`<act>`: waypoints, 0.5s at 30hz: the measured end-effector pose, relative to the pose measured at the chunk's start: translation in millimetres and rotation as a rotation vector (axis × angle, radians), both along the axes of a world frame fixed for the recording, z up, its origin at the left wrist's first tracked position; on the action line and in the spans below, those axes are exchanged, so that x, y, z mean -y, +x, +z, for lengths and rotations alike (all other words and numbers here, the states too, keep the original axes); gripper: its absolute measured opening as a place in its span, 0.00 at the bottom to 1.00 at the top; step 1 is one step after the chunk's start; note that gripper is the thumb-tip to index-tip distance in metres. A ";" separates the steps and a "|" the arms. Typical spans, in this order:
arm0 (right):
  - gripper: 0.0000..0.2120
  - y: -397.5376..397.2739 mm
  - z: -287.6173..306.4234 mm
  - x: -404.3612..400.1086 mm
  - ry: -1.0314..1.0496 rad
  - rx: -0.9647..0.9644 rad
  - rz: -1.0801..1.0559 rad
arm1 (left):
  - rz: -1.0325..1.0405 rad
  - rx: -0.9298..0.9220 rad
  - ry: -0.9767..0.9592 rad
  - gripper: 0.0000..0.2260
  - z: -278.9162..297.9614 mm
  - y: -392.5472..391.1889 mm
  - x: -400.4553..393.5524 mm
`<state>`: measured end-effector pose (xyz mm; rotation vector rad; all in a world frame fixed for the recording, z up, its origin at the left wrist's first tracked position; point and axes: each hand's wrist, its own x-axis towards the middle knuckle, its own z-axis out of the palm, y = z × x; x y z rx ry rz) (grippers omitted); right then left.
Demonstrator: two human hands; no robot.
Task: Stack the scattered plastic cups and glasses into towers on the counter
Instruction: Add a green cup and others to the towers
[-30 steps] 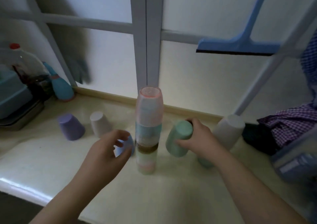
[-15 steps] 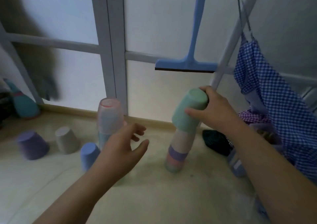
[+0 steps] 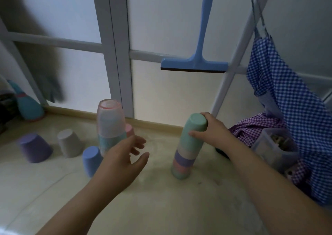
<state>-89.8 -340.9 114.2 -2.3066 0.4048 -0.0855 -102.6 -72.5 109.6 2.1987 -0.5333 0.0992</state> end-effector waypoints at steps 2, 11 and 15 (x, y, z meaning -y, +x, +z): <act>0.41 -5.1 5.0 -1.5 -0.059 0.023 0.012 | -0.003 -0.004 0.008 0.10 1.0 -0.5 1.1; 0.15 0.7 5.8 -83.8 -0.195 0.340 0.232 | 0.085 -0.010 -0.033 0.09 -0.3 13.0 -49.0; 0.10 7.4 -24.4 -124.3 -0.089 0.249 0.243 | 0.166 -0.014 -0.024 0.08 -22.4 34.9 -98.0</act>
